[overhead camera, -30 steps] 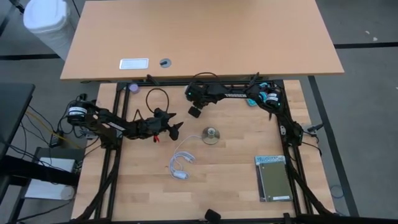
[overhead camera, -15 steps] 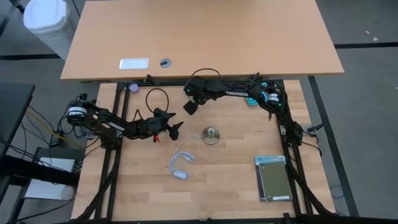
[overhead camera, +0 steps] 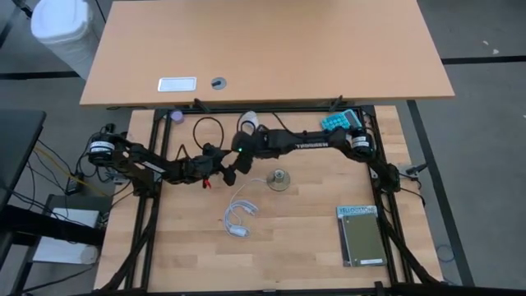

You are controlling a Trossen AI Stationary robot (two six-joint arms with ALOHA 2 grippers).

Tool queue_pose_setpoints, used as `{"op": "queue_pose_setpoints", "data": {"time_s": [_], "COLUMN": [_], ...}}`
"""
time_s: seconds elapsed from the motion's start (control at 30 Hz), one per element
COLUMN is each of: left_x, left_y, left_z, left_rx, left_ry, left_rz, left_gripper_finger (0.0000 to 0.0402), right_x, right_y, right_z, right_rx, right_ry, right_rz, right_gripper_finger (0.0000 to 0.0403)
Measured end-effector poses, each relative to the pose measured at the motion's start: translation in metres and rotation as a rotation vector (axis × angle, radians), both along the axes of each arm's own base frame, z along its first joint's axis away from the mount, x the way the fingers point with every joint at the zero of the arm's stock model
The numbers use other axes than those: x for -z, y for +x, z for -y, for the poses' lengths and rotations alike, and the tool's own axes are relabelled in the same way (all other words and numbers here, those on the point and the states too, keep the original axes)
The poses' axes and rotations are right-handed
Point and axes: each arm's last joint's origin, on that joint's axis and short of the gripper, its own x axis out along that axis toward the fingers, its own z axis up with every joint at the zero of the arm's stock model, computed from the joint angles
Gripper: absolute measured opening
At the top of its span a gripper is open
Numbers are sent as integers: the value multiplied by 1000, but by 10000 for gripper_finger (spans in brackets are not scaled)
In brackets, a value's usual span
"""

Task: Screw lightbulb
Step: Insert the lightbulb into the socket

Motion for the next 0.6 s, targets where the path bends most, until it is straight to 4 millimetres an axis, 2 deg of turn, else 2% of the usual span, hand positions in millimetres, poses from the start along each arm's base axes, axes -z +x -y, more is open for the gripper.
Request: {"op": "queue_pose_setpoints", "data": {"time_s": [0.1, 0.23, 0.37, 0.6], "left_x": [0, -4, -8, -10], "left_y": [0, -2, -4, -5], "left_z": [0, 1, 1, 1], "left_rx": [5, 14, 15, 13], "left_ry": [10, 9, 9, -4], "left_rz": [-8, -12, -8, -6], "left_gripper_finger": [323, 323, 323, 323], "right_x": [6, 20, 26, 30], "right_y": [4, -10, -19, -24], "right_z": [14, 45, 73, 102], "right_rx": [-1, 77, 118, 135], "right_ry": [-41, -4, 56, 91], "right_rz": [73, 4, 20, 82], "right_gripper_finger": [241, 241, 240, 240]}}
